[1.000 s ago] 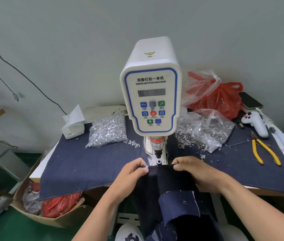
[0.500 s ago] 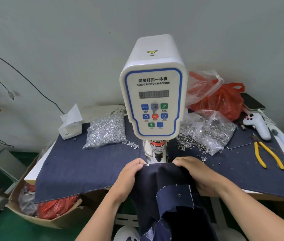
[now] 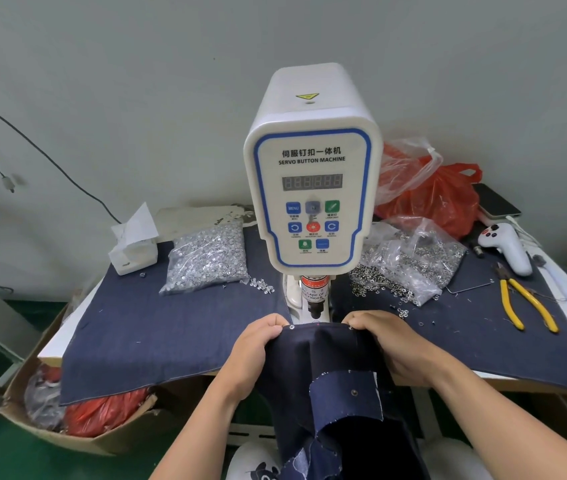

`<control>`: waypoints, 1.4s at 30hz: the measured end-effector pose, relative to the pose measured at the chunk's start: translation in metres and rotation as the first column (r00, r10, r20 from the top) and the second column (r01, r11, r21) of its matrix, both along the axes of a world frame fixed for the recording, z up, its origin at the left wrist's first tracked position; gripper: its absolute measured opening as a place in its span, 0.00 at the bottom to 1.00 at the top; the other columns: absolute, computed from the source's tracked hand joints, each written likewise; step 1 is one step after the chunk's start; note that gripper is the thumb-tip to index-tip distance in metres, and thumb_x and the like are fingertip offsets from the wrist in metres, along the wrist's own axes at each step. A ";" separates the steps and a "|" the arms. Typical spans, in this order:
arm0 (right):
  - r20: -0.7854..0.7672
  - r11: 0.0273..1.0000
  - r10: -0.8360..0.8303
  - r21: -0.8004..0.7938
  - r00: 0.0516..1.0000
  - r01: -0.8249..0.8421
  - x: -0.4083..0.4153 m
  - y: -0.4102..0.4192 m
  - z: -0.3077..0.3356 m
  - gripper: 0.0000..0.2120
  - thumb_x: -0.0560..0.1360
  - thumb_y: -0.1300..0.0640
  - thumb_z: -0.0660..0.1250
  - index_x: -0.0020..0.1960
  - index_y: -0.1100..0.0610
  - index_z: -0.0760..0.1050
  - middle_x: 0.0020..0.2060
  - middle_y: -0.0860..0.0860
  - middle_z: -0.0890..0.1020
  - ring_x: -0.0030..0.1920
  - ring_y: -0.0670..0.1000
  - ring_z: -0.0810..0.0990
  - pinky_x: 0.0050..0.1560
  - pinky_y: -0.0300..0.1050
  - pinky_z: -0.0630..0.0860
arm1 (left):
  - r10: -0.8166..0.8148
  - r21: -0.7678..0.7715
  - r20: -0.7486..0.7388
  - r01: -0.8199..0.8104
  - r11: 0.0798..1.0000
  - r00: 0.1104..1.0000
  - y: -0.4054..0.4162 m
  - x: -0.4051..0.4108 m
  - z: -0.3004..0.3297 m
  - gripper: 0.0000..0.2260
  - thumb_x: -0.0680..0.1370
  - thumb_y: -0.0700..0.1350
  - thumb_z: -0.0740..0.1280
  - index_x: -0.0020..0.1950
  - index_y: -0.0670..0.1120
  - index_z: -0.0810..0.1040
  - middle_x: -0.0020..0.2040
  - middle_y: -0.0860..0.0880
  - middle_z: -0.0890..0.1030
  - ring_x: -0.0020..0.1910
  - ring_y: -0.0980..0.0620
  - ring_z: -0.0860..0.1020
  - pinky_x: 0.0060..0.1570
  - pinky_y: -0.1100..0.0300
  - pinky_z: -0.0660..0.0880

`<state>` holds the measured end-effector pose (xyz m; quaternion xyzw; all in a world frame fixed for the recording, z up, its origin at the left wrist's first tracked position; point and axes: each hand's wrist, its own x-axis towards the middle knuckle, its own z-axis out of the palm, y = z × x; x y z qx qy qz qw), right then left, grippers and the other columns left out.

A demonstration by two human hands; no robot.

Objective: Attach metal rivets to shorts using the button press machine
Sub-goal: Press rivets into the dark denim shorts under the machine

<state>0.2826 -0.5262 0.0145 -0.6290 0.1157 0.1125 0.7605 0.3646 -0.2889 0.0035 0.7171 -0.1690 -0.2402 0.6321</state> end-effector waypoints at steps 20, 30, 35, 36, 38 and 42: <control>0.040 0.998 0.051 -0.022 0.998 -0.050 0.003 -0.004 -0.011 0.16 0.73 0.49 0.69 0.43 0.61 0.67 0.36 0.55 0.64 0.35 0.49 0.65 0.34 0.46 0.61 | -0.007 -0.017 -0.011 0.007 1.000 1.000 -0.002 0.003 -0.005 0.09 0.77 0.46 0.61 0.39 0.48 0.77 0.38 0.49 0.75 0.38 0.53 0.70 0.38 0.59 0.67; 0.013 0.999 0.039 -0.034 0.999 -0.039 0.003 -0.006 -0.014 0.11 0.73 0.51 0.68 0.40 0.53 0.66 0.33 0.51 0.65 0.32 0.48 0.64 0.31 0.44 0.61 | -0.021 -0.029 -0.019 0.020 0.999 1.000 -0.001 0.006 -0.010 0.09 0.78 0.46 0.61 0.38 0.49 0.77 0.37 0.51 0.76 0.37 0.56 0.72 0.36 0.65 0.69; 0.006 0.999 0.033 -0.038 0.999 -0.033 0.004 -0.005 -0.014 0.11 0.73 0.51 0.68 0.38 0.51 0.66 0.33 0.51 0.65 0.32 0.48 0.64 0.31 0.45 0.59 | -0.025 -0.025 -0.014 0.024 0.999 1.000 0.000 0.007 -0.011 0.10 0.78 0.46 0.61 0.38 0.49 0.77 0.36 0.52 0.76 0.36 0.57 0.72 0.35 0.65 0.69; 0.008 0.999 0.033 -0.038 0.999 -0.033 0.004 -0.005 -0.014 0.11 0.73 0.52 0.68 0.38 0.50 0.66 0.32 0.51 0.65 0.32 0.47 0.64 0.31 0.44 0.60 | -0.027 -0.027 -0.018 0.027 0.999 0.999 0.000 0.007 -0.011 0.10 0.78 0.46 0.61 0.38 0.49 0.77 0.37 0.51 0.76 0.36 0.57 0.72 0.35 0.65 0.70; 0.009 0.998 0.035 -0.042 0.999 -0.035 0.004 -0.006 -0.013 0.10 0.73 0.52 0.67 0.37 0.51 0.67 0.32 0.50 0.66 0.32 0.47 0.65 0.30 0.43 0.61 | -0.031 -0.039 -0.030 0.030 0.999 0.999 0.000 0.006 -0.011 0.10 0.78 0.46 0.61 0.38 0.49 0.77 0.36 0.51 0.76 0.36 0.57 0.73 0.35 0.66 0.70; 0.022 0.997 0.029 -0.075 0.999 -0.028 0.003 -0.005 -0.011 0.09 0.71 0.51 0.68 0.39 0.53 0.69 0.33 0.51 0.66 0.33 0.47 0.66 0.31 0.42 0.63 | -0.022 -0.036 -0.027 0.021 0.999 0.999 -0.001 0.005 -0.011 0.11 0.80 0.44 0.61 0.38 0.50 0.77 0.36 0.52 0.76 0.35 0.58 0.73 0.35 0.68 0.70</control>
